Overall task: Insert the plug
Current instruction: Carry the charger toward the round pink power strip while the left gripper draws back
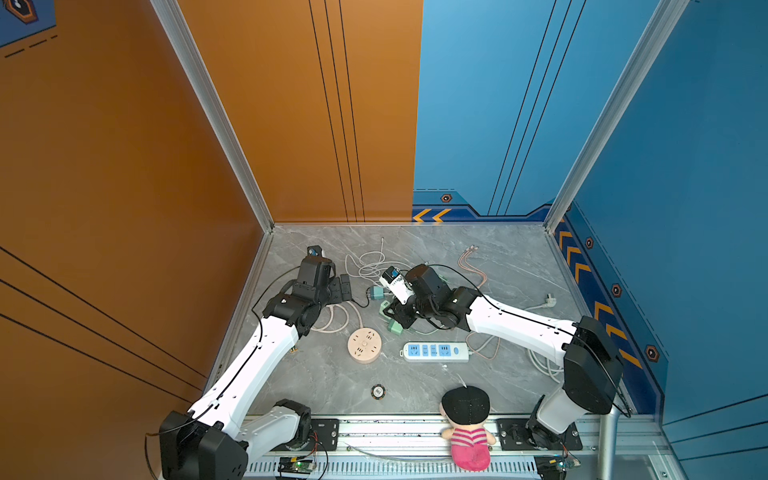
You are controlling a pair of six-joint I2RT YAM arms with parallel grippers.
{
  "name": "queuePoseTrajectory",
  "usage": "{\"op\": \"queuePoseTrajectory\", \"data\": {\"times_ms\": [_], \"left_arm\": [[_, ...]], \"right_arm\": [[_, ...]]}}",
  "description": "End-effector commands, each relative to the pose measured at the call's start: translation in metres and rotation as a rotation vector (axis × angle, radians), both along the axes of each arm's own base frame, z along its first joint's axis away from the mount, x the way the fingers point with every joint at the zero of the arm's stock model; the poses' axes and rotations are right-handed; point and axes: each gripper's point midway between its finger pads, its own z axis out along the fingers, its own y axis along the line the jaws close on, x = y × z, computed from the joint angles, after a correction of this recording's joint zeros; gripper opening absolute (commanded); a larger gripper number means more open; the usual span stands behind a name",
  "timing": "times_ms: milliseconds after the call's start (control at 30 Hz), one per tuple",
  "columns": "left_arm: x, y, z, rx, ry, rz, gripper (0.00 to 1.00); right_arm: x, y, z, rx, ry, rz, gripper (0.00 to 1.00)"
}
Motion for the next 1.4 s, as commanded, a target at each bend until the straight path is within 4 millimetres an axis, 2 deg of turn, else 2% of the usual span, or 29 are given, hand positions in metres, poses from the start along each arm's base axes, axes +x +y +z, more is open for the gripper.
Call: {"op": "queuePoseTrajectory", "data": {"times_ms": [0,367,533,667,833,1000,1167,1367], "left_arm": [[-0.005,0.009,-0.005,0.022,0.013,0.023,1.00],[-0.007,0.012,-0.009,-0.006,0.025,0.027,1.00],[-0.010,0.025,-0.003,-0.082,0.013,0.084,1.00],[-0.015,0.032,0.000,-0.090,0.003,0.099,1.00],[-0.017,0.032,-0.003,-0.095,0.015,0.080,1.00],[-0.016,0.033,-0.005,-0.091,0.022,0.081,1.00],[-0.017,0.036,-0.004,-0.088,0.017,0.079,1.00],[-0.017,0.039,-0.005,-0.096,0.020,0.083,1.00]], "right_arm": [[-0.007,-0.002,0.001,-0.007,0.003,0.005,0.00],[-0.023,0.011,-0.002,0.000,0.016,0.098,0.00],[-0.027,0.025,0.003,0.019,0.004,0.178,0.00],[-0.035,0.035,0.004,0.024,-0.026,0.278,0.00],[-0.044,0.043,0.005,0.039,-0.062,0.406,0.00],[-0.066,0.056,0.002,0.077,-0.204,0.676,0.00],[-0.051,0.070,0.000,0.113,-0.261,0.776,0.00],[-0.039,0.091,0.012,0.260,-0.223,0.893,0.00]]}}
